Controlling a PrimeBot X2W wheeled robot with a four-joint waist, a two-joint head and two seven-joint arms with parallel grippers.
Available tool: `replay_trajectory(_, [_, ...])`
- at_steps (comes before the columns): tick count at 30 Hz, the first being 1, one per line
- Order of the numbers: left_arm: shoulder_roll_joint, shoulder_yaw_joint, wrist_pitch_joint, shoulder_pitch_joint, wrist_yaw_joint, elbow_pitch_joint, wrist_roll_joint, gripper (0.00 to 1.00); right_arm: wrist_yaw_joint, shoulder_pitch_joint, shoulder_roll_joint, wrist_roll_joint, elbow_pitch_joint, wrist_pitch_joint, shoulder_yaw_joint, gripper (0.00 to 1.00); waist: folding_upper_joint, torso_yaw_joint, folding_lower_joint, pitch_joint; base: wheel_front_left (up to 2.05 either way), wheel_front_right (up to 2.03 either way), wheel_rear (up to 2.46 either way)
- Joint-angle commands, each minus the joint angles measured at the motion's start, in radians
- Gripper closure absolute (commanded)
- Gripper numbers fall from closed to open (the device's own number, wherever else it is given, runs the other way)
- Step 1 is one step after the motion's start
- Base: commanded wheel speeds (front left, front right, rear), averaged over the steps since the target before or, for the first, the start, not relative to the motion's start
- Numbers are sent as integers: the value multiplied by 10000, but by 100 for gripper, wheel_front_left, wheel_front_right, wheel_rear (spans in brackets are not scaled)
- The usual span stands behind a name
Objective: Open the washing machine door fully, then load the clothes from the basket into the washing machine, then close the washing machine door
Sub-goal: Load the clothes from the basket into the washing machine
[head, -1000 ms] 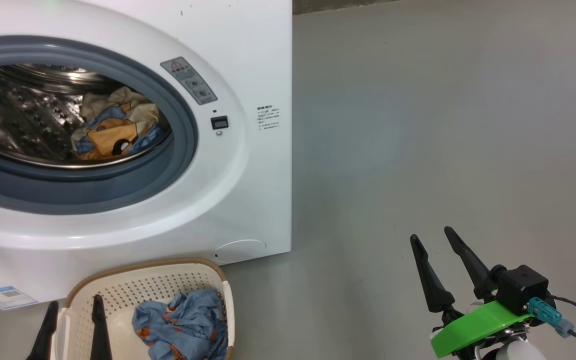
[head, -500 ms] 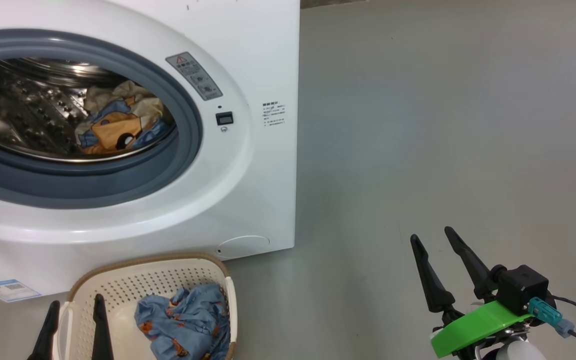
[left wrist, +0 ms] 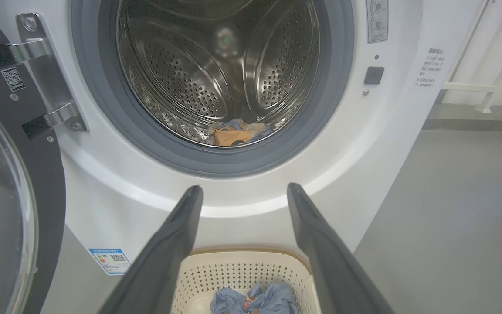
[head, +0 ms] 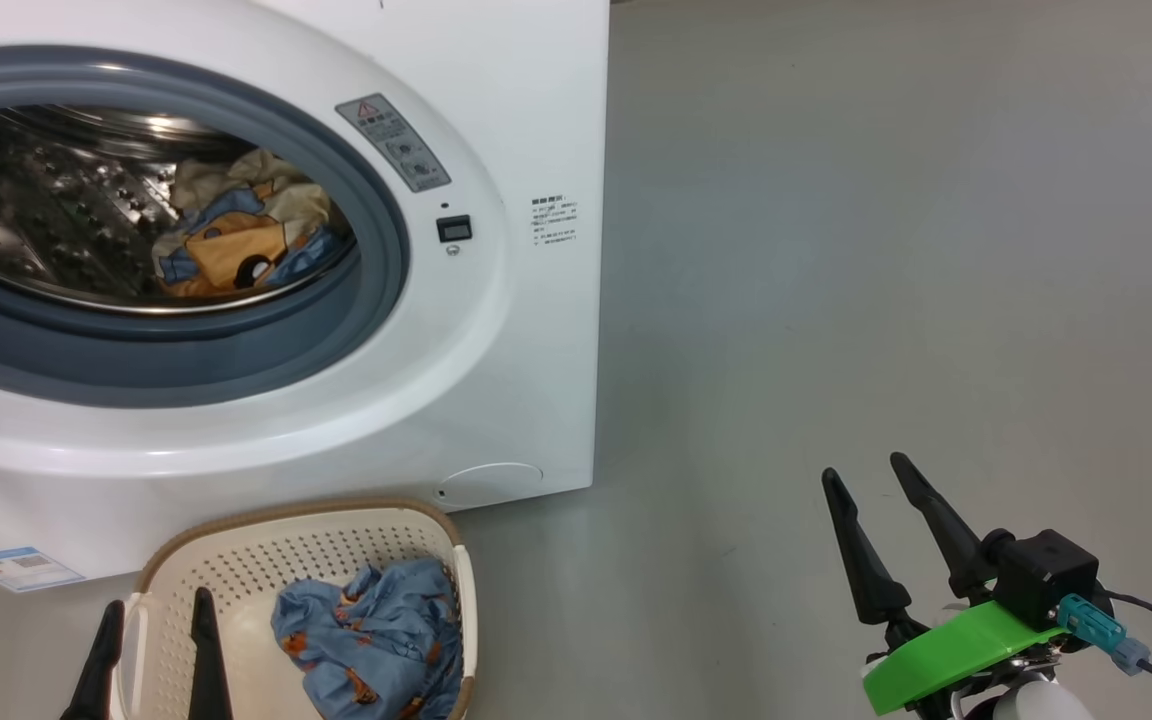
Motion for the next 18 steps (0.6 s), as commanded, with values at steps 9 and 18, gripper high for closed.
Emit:
replay_trajectory(9, [95, 275, -55, -419, 59, -384, -164, 0, 98, -80, -39, -43, -282, -49, 159, 0, 0, 41, 0, 288, 0, 0, 0])
replay_trajectory(18, [95, 234, -55, -807, 1, -415, -162, 0, 98, -246, 9, -40, -429, -49, 57, 0, 0, 119, 0, 1019, 0, 0, 0])
